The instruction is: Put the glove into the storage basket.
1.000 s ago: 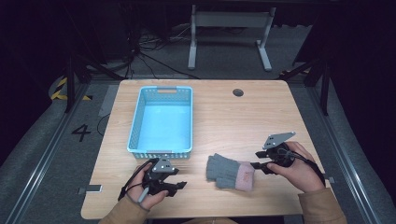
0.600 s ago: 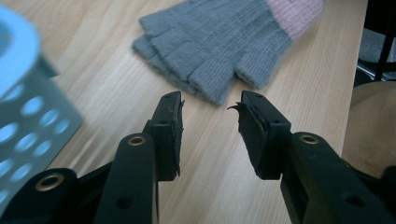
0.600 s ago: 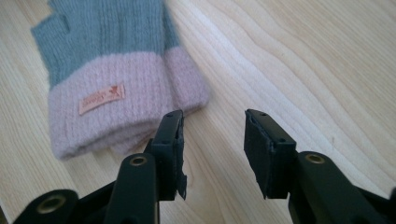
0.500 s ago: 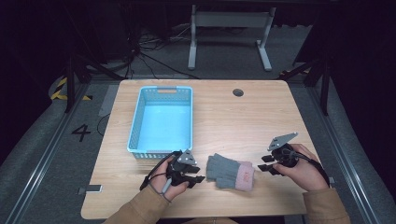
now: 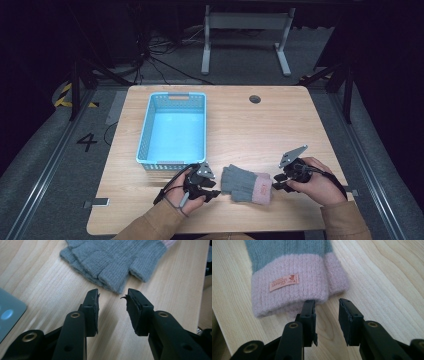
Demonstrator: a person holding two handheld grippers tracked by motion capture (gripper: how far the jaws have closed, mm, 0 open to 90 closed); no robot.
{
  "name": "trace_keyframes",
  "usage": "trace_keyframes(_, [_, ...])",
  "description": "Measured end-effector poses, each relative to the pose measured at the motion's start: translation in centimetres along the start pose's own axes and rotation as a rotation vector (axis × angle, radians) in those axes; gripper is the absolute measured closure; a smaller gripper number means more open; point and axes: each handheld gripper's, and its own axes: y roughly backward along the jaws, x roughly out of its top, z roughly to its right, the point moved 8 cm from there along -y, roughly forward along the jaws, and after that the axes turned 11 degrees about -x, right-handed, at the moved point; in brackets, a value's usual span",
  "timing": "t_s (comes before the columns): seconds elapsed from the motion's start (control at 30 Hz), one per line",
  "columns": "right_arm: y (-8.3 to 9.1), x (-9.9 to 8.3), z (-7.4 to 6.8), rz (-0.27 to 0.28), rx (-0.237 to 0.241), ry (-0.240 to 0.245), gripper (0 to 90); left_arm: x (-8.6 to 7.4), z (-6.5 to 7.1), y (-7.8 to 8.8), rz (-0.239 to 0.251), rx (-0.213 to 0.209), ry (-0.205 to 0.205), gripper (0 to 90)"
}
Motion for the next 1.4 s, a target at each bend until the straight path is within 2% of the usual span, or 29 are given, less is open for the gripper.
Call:
trace_keyframes(0.1, [0.0,0.0,0.0,0.001,0.002,-0.002,66.8,0.1,-0.1,-0.2,-0.003,-0.003,-0.001,63.7])
trace_keyframes(0.3, [-0.1,-0.1,0.0,-0.001,0.003,-0.003,67.1,0.4,-0.2,-1.0,-0.044,-0.017,0.011,72.5])
trace_keyframes(0.37, [-0.1,-0.1,0.0,-0.003,0.002,-0.003,67.3,0.5,-0.3,-1.2,-0.054,-0.008,0.007,74.4])
trace_keyframes(0.5, [-0.1,0.0,0.0,0.0,0.003,-0.002,67.4,0.6,0.0,-1.3,-0.054,-0.02,0.0,78.5])
trace_keyframes(0.53, [-0.1,0.0,0.0,-0.001,0.003,-0.002,67.7,0.7,0.0,-1.4,-0.069,-0.01,-0.009,80.4])
trace_keyframes(0.67, [-0.1,0.1,-0.1,-0.003,0.001,-0.001,68.1,0.7,-0.2,-1.6,-0.081,0.007,0.016,81.2])
trace_keyframes(0.8, [-0.1,0.1,-0.1,0.0,0.004,-0.002,67.8,0.7,-0.2,-1.6,-0.087,0.0,0.039,78.8])
trace_keyframes(0.97, [-0.1,0.2,-0.2,0.0,0.003,0.007,69.1,1.0,0.0,-1.9,-0.099,0.011,0.002,84.3])
trace_keyframes(1.0, [-0.1,0.3,-0.3,0.007,0.01,0.012,71.4,1.2,0.1,-1.9,-0.101,0.023,-0.023,87.7])
trace_keyframes(1.07, [0.0,0.5,-0.6,0.008,0.019,0.02,76.2,1.3,0.2,-1.9,-0.107,0.038,-0.041,88.3])
trace_keyframes(1.1, [0.0,0.5,-0.6,0.008,0.019,0.02,76.2,1.3,0.2,-1.9,-0.107,0.038,-0.041,88.5])
trace_keyframes(1.13, [0.2,0.6,-0.6,0.006,0.018,0.036,82.4,1.2,0.3,-1.9,-0.114,0.04,-0.05,88.6])
trace_keyframes(1.2, [0.3,0.6,-0.6,0.005,0.02,0.039,85.7,1.3,0.4,-1.7,-0.107,0.04,-0.047,88.7])
trace_keyframes(1.3, [0.5,0.7,-0.6,0.006,0.024,0.027,86.8,1.4,0.5,-1.5,-0.094,0.037,-0.053,88.8])
trace_keyframes(1.4, [1.1,1.0,-0.5,0.032,0.016,0.016,87.2,1.6,0.8,-1.0,-0.073,0.029,-0.058,88.8])
